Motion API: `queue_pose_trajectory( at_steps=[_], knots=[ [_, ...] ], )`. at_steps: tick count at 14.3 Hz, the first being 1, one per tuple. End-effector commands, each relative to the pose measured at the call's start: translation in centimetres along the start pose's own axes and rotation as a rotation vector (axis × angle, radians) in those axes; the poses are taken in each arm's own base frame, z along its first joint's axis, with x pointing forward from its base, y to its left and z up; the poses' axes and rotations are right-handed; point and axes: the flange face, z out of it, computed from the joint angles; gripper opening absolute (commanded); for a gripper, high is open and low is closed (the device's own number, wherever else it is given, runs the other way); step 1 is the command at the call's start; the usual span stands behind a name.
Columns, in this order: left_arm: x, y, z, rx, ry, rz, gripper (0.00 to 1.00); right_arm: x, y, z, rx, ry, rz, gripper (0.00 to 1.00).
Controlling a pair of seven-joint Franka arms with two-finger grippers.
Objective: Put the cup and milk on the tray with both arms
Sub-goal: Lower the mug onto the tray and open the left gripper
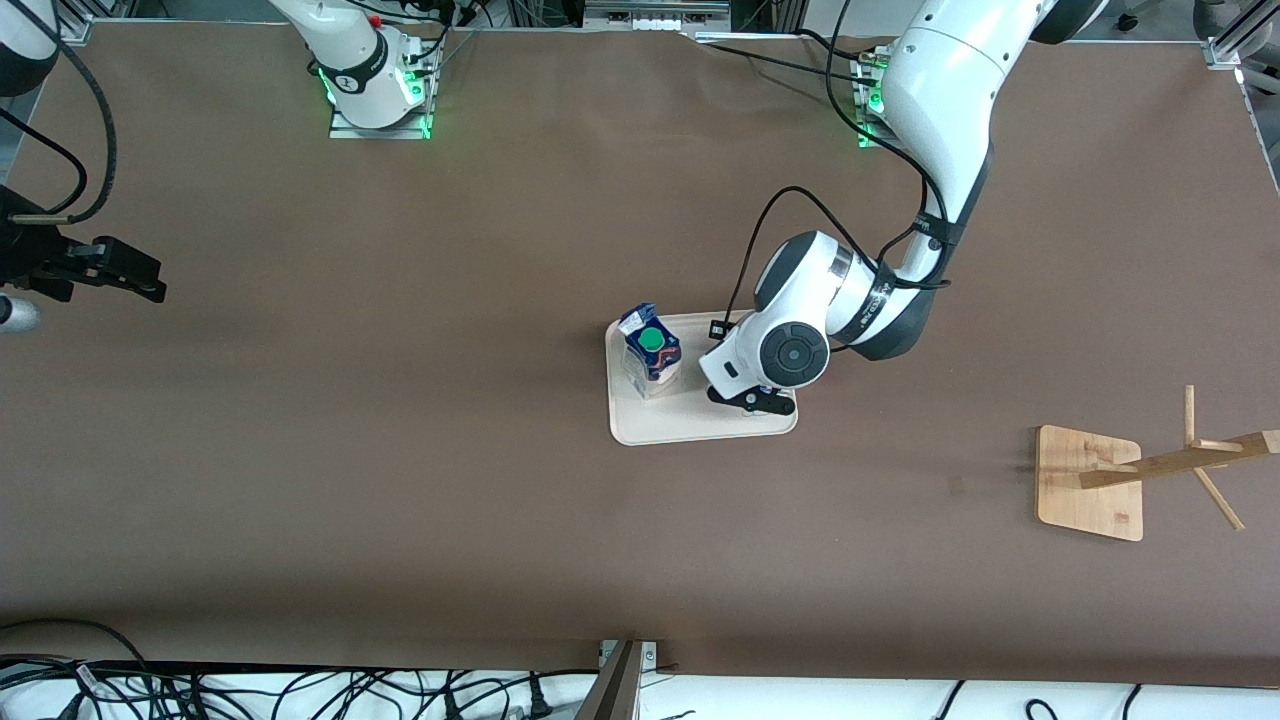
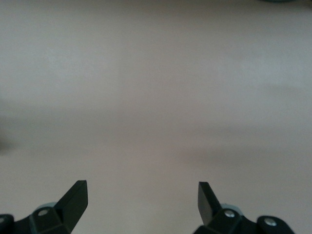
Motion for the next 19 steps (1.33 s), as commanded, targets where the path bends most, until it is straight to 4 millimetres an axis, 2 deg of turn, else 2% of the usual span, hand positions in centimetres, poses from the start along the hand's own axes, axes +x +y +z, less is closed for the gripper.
queue_pose_trajectory(
  at_steps=[1,2,3,5,7,8,10,12,13,15,17,19],
  knots=[
    [0.7,0.4,0.3,-0.010,0.008,-0.012,0.51,-0.7,-0.1,-0.4,-0.011,0.013,-0.034,1.00],
    [0.7,0.4,0.3,-0.010,0.008,-0.012,0.52,-0.8,-0.1,-0.6,-0.008,0.014,-0.029,1.00],
    [0.7,0.3,0.2,-0.010,0.010,-0.011,0.61,-1.0,-0.1,-0.7,-0.008,0.008,-0.025,1.00],
    [0.7,0.3,0.1,-0.011,0.011,-0.006,1.00,-1.7,0.1,-0.8,-0.010,-0.014,-0.024,1.00],
    [0.6,0.2,-0.5,-0.019,0.017,-0.020,1.00,-2.4,0.1,-1.1,-0.013,-0.039,-0.030,1.00],
    [0.8,-0.7,-1.0,-0.043,0.016,-0.043,1.00,-2.3,0.1,-1.0,-0.012,-0.037,-0.031,1.00],
    [0.5,-1.7,-3.6,-0.094,0.039,-0.072,1.00,-2.3,0.2,-1.1,-0.021,-0.033,-0.030,1.00],
    [0.0,-4.3,-7.4,-0.097,0.093,-0.106,1.00,-2.4,1.1,-0.7,-0.021,-0.046,-0.016,1.00],
    [-0.5,-5.8,-9.2,-0.102,0.114,-0.126,1.00,-2.5,2.8,-0.3,-0.021,-0.051,0.013,1.00],
    [-1.9,-9.6,-13.3,-0.123,0.128,-0.165,1.00,-2.5,3.4,-0.2,-0.028,-0.046,0.023,1.00],
    [-3.3,-14.3,-17.4,-0.157,0.165,-0.221,1.00,-2.4,3.8,-0.4,-0.067,-0.038,0.022,1.00],
    [-4.8,-20.0,-21.2,-0.196,0.221,-0.290,1.00,-2.2,3.8,-0.4,-0.077,-0.037,0.021,1.00]
  ],
)
